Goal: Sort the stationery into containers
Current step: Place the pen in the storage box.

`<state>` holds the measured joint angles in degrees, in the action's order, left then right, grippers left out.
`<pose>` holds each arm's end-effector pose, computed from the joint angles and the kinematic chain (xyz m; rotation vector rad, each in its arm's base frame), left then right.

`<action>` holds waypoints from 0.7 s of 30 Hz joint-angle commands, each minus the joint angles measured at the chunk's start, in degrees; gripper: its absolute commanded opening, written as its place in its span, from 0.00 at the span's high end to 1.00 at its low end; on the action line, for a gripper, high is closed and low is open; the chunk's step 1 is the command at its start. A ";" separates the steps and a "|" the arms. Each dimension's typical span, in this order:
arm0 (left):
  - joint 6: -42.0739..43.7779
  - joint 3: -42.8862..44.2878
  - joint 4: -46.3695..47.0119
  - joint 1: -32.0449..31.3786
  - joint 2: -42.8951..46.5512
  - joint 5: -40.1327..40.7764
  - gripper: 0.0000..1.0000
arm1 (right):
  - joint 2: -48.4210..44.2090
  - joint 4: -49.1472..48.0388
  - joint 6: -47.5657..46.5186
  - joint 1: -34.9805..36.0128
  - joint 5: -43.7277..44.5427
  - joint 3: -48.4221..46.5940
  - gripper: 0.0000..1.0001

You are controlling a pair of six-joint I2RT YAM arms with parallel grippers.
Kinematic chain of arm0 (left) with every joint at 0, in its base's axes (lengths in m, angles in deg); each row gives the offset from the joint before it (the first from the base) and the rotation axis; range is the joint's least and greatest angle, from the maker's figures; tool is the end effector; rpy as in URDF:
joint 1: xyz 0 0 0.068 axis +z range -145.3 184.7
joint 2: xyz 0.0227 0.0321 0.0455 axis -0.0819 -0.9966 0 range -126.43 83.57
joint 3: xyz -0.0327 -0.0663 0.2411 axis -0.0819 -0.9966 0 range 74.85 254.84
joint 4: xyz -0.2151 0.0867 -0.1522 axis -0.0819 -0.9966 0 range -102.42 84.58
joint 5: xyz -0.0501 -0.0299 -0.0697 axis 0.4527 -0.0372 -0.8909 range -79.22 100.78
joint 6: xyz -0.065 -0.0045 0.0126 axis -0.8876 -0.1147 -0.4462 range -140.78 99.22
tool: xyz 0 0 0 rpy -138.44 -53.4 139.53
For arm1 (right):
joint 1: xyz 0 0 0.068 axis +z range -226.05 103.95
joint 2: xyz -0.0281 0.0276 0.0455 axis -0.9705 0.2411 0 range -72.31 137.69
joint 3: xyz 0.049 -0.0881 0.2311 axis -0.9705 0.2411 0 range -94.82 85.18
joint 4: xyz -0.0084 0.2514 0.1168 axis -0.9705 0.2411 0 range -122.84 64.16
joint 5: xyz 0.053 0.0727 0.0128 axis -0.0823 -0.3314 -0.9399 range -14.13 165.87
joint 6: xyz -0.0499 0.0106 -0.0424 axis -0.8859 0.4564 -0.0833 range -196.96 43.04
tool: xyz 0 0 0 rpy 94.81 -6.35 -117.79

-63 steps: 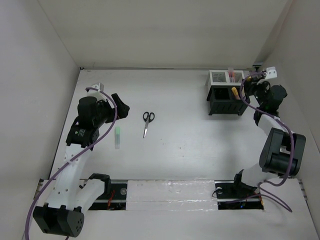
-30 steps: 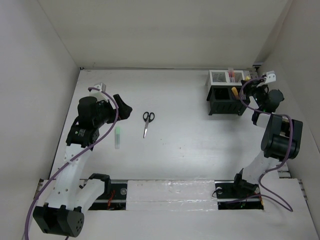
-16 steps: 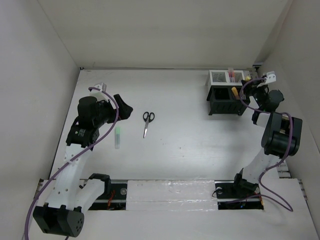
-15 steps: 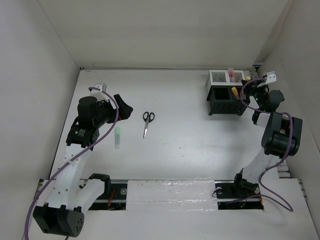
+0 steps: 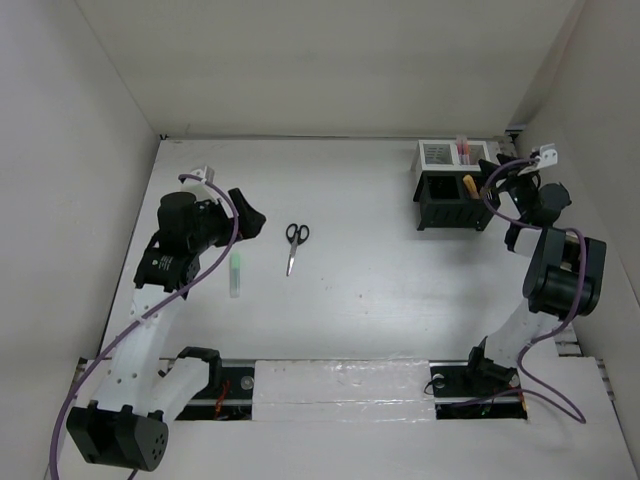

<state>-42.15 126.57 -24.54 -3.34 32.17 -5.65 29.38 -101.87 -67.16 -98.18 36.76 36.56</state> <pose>0.2435 -0.0494 0.3246 -0.0257 1.9328 -0.6180 0.3689 -0.1143 0.2093 -0.2189 1.3427 0.2594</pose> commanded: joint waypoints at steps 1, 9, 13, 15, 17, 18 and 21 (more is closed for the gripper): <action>0.10 0.04 0.58 -0.05 0.24 4.10 0.00 | -5.00 -7.25 4.51 -0.55 -2.46 0.11 0.37; -5.87 2.42 -5.31 -0.05 -3.62 22.03 0.00 | -15.90 21.41 -6.88 14.27 6.30 -7.44 0.00; -6.94 2.42 -6.55 -0.05 -7.74 24.60 0.00 | -19.15 43.42 -15.76 28.05 19.10 -16.92 0.00; -6.94 3.03 -7.08 -0.05 -11.69 23.99 0.00 | -19.69 49.32 -18.59 34.14 25.20 -18.78 0.00; -6.94 3.64 -7.69 -0.05 -14.59 23.38 0.00 | -20.74 52.25 -19.11 41.09 30.40 -17.66 0.00; -6.94 3.65 -7.69 -0.05 -17.39 23.37 0.00 | -21.96 52.25 -18.25 42.77 31.19 -16.60 0.00; -6.94 4.17 -9.26 -0.05 -22.15 23.54 0.00 | -24.07 52.25 -15.44 46.91 31.20 -12.47 0.00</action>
<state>-48.38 128.47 -31.23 -3.34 12.74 16.39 7.72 -55.62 -82.59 -52.41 61.66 21.48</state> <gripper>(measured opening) 0.997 0.999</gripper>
